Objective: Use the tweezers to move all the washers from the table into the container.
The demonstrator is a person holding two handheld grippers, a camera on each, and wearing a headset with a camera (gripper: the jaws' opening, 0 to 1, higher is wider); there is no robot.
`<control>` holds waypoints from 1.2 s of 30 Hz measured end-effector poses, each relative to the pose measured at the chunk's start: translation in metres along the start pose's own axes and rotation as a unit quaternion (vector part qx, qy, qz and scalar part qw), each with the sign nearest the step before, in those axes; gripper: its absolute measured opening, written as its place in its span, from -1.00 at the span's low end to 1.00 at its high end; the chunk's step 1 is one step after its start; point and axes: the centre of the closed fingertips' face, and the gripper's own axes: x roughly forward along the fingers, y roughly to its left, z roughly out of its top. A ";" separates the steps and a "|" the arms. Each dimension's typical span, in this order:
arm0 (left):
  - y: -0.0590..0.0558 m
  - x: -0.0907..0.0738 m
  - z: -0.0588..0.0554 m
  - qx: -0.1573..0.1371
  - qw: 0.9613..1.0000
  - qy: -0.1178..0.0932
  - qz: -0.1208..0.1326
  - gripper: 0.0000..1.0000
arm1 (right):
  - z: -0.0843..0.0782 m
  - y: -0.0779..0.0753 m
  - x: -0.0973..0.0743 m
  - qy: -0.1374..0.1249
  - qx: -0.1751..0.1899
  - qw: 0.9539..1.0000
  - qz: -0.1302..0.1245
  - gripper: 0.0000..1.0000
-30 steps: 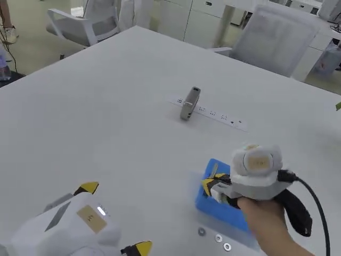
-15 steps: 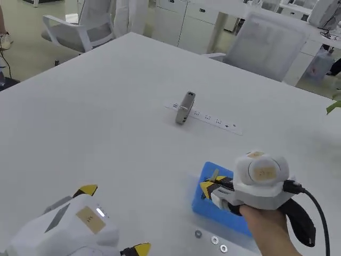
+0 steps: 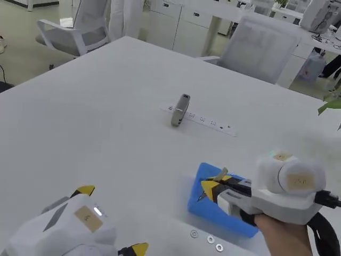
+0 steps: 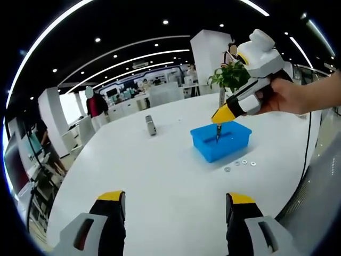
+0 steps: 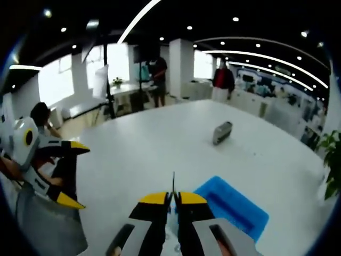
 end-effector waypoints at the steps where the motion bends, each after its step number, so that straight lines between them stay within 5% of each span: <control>1: 0.000 0.000 0.000 0.001 1.000 0.001 -0.001 0.56 | -0.004 0.001 -0.001 0.001 0.004 1.000 0.000 -0.94; 17: -0.002 0.001 -0.002 -0.002 1.000 0.005 -0.007 0.57 | -0.064 -0.001 0.013 0.037 0.068 0.997 -0.014 -0.94; 36: -0.001 0.001 -0.004 -0.003 1.000 0.010 -0.003 0.56 | -0.071 0.000 0.023 0.037 0.004 0.999 -0.027 -0.95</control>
